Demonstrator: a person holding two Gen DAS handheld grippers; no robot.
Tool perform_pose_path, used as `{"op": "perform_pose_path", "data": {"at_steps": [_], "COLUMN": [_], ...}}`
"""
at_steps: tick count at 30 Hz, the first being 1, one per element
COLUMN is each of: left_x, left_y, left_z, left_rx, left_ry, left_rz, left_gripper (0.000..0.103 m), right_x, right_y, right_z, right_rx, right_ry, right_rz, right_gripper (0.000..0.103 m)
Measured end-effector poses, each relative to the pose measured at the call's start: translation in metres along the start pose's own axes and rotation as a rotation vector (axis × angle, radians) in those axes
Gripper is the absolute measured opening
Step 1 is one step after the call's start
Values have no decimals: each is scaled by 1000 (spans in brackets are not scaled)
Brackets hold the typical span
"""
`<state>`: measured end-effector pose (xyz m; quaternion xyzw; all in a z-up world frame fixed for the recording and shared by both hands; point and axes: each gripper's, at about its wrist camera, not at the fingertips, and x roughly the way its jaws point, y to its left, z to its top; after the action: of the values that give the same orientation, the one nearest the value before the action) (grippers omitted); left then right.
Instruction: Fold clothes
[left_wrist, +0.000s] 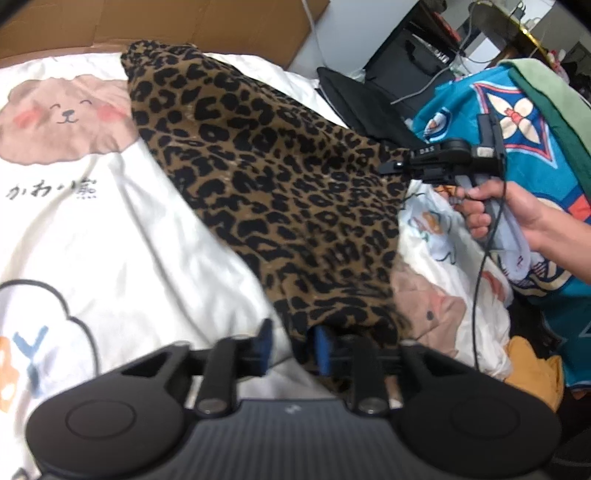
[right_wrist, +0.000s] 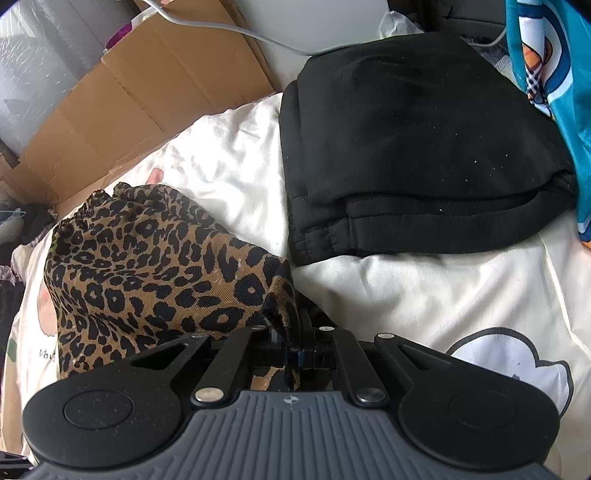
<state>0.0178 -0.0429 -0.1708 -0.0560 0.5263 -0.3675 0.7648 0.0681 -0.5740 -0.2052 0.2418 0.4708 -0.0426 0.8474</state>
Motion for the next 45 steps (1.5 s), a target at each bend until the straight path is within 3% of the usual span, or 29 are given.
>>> {"op": "perform_pose_path", "data": {"at_steps": [6, 8, 9, 10, 20, 25, 29, 35, 39, 45], "left_x": [20, 22, 22, 22, 13, 9, 9, 13, 13, 16], "left_y": [0, 0, 1, 3, 21, 25, 31, 16, 5, 5], "left_z": [3, 2, 1, 0, -9, -10, -11, -7, -2, 10], "left_rx": [-42, -43, -47, -54, -120, -121, -159, -72, -27, -84], "left_ry": [5, 4, 3, 5, 6, 8, 5, -10, -35, -74], "left_rz": [6, -1, -10, -11, -2, 10, 21, 39, 14, -33], "left_gripper": [39, 26, 14, 11, 6, 6, 6, 11, 37, 39], "right_x": [-1, -1, -1, -1, -2, -3, -8, -9, -8, -7], "right_y": [-2, -3, -3, -3, -7, -8, -11, -12, -10, -9], "right_z": [-3, -6, -8, -9, -24, -25, -27, -27, -26, -25], "right_rx": [27, 34, 38, 42, 78, 116, 143, 151, 149, 149], "right_ry": [9, 11, 13, 14, 27, 29, 10, -7, 0, 8], "right_rz": [13, 22, 27, 32, 78, 62, 70, 91, 94, 99], "right_gripper": [5, 5, 5, 5, 3, 6, 7, 4, 3, 3]}}
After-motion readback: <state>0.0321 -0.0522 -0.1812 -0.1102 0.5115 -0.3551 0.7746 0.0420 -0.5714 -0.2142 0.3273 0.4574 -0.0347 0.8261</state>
